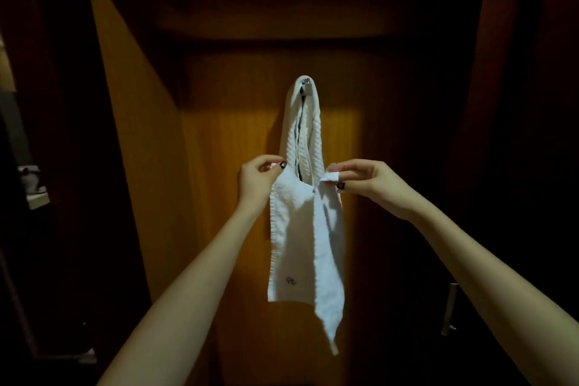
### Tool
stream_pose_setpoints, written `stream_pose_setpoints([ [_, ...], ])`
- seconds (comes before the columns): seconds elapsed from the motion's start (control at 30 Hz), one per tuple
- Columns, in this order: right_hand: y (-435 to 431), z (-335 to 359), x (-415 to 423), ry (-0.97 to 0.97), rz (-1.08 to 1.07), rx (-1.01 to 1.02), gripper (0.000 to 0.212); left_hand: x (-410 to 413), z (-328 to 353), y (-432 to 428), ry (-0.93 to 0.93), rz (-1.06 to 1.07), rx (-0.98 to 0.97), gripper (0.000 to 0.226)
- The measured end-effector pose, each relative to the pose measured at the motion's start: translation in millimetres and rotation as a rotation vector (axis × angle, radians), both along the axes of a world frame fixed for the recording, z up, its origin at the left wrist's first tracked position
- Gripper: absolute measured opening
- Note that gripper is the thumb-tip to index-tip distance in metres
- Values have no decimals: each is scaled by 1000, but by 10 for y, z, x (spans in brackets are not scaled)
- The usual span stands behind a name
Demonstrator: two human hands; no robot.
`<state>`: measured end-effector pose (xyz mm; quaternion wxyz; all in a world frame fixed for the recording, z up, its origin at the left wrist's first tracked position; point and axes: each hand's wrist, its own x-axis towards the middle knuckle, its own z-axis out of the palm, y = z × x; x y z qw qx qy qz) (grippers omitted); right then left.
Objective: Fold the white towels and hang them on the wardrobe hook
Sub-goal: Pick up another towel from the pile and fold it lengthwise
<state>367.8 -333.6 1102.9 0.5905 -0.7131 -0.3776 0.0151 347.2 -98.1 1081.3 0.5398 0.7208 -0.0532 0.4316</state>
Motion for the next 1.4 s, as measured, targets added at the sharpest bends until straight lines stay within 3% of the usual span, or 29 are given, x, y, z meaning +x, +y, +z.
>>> stream_pose_setpoints([
  [0.17,295,96,-155,-238,-157,-17,2,-99,43,-135,-35,-186,-11,15],
  [0.3,475,157,-174,-408,-285,-174,10,-190,44,-137,-26,-311,-20,17],
  [0.5,576,84,-273,-535,-286,4,8,-346,49,-74,12,-501,-193,10],
  [0.7,613,26,-378,-615,-290,139,9,-442,35,-97,15,-574,-205,15],
  [0.97,661,1,-453,-700,-352,135,9,-488,-16,-148,11,-524,-233,18],
  [1.23,736,56,-475,-744,-349,99,7,-544,-29,-99,6,-675,-261,18],
  [1.4,781,40,-468,-711,-351,81,5,-581,-25,-52,-17,-648,-229,18],
])
